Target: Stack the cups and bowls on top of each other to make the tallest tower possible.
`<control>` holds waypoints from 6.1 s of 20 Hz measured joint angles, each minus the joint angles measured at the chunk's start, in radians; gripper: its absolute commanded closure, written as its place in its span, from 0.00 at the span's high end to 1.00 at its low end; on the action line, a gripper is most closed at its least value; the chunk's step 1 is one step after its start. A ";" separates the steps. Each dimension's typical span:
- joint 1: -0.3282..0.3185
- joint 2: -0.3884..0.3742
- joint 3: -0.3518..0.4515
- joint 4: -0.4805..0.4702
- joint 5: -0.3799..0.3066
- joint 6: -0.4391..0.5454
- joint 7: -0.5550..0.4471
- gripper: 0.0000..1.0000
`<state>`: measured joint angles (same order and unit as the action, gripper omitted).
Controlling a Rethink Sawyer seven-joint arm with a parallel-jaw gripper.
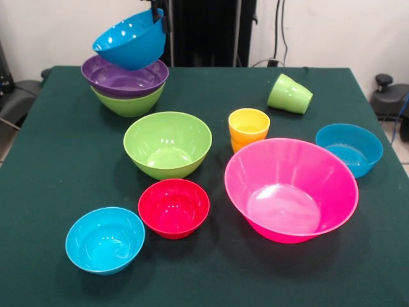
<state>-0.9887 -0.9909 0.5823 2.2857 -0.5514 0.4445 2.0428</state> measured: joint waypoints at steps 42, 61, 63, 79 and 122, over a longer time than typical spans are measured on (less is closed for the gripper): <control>0.093 0.005 0.000 0.000 -0.025 -0.042 0.000 1.00; 0.469 0.039 -0.141 -0.141 0.073 -0.037 0.000 1.00; 0.473 0.075 -0.151 -0.167 0.073 -0.037 0.000 1.00; 0.410 0.195 -0.161 -0.248 0.073 -0.037 0.000 1.00; 0.302 0.366 -0.124 -0.389 -0.085 -0.102 0.000 1.00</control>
<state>-0.6871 -0.6246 0.4580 1.8965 -0.6360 0.3426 2.0428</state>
